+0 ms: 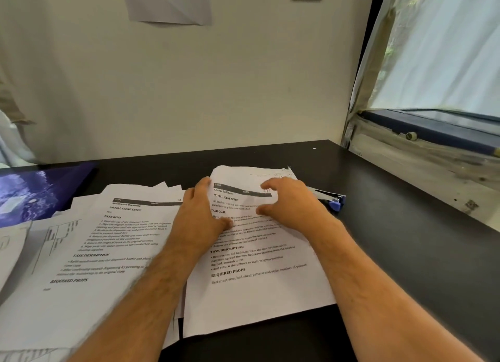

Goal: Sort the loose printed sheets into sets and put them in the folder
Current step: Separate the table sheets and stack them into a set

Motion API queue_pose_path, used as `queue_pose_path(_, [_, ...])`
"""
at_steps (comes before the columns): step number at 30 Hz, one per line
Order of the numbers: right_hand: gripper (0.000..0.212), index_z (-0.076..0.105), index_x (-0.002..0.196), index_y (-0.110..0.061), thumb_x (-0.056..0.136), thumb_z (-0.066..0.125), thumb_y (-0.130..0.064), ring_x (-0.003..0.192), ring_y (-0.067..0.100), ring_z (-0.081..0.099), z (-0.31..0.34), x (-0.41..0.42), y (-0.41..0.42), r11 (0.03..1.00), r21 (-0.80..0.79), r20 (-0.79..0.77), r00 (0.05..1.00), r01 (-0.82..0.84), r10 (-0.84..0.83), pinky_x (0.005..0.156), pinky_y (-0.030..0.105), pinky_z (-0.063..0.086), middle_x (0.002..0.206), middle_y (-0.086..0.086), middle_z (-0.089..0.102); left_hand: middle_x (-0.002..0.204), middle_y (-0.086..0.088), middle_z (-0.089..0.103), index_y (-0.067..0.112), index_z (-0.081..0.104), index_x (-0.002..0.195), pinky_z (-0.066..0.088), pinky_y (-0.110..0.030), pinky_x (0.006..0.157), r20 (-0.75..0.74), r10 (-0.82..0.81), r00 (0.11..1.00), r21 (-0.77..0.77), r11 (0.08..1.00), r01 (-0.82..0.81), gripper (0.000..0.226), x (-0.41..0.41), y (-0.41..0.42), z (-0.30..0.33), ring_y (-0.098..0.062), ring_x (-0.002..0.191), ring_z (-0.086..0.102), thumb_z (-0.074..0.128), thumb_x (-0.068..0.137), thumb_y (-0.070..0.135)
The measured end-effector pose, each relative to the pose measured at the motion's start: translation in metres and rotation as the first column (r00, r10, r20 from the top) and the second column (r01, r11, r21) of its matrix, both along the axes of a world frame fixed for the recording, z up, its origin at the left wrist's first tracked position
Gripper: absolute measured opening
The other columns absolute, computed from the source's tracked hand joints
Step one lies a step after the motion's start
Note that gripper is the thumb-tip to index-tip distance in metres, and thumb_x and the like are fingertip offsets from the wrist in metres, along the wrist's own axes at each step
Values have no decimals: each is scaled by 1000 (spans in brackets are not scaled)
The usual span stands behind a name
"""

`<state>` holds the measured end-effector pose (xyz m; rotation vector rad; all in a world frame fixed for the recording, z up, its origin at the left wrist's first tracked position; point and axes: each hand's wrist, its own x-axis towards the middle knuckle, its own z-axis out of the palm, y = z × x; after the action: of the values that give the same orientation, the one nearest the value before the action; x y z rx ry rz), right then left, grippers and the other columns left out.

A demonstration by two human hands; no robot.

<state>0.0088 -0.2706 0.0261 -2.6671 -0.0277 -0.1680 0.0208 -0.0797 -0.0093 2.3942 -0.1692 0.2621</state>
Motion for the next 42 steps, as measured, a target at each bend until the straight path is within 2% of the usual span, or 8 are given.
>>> queue_pose_path(6, [91,14,153,-47,88,72,-22,151,23,12,-11,8,1,994,9,46,993,-108,108,119,53,20,164,-10,19,152,1,39,30,18,155,50,-36,98,-16,-117,993,-47,992,116,110,-6,-9,-4,-19,127,50,88,71,38])
queue_pose_path(11, [85,23,149,-49,86,74,-22,141,24,34,-8,18,-12,998,37,-11,999,-45,46,113,52,32,147,-9,48,154,3,38,33,9,157,52,-40,101,-43,-172,984,-65,983,169,119,-10,-15,-2,-19,129,51,90,69,37])
queue_pose_path(17, [90,26,155,-32,84,75,-4,139,28,44,-2,21,-34,974,211,56,994,77,-91,110,45,41,156,0,40,147,-3,45,27,3,159,50,-45,100,-72,-94,993,-220,973,76,120,-9,-11,4,-24,127,54,87,74,14])
queue_pose_path(23, [94,25,156,-31,83,71,9,112,23,63,-3,25,-29,888,448,71,986,103,-150,78,30,61,158,-3,38,148,-8,48,25,6,159,49,-48,101,-85,10,996,-290,956,-34,103,-4,-5,4,-30,129,55,73,85,-1])
queue_pose_path(27, [85,28,155,-29,89,57,16,90,21,72,0,21,-34,742,662,136,957,104,-255,69,28,60,156,-3,39,145,-8,51,24,12,158,50,-47,100,-78,27,997,-326,944,-51,93,-6,-5,5,-30,127,56,68,89,-1])
queue_pose_path(31, [74,34,153,-24,93,42,18,87,25,73,6,19,-45,523,846,118,920,105,-375,80,39,62,152,1,45,142,-7,54,25,21,156,50,-46,99,-104,50,993,-378,922,-86,80,-6,-6,9,-29,125,56,64,93,0])
queue_pose_path(39, [86,41,147,-37,82,64,14,93,15,65,-2,16,-23,839,540,164,986,-67,-27,62,24,59,141,-18,46,124,3,66,21,60,130,56,-37,88,-14,-106,994,-280,955,98,37,-13,-7,9,-19,109,65,50,99,3])
queue_pose_path(42, [47,67,115,-30,89,59,9,82,14,69,-4,14,-21,869,485,133,990,-97,37,62,20,58,118,-5,65,99,5,75,22,76,103,60,-35,79,-22,-213,977,-363,912,191,35,-19,-6,16,-17,92,71,42,96,16])
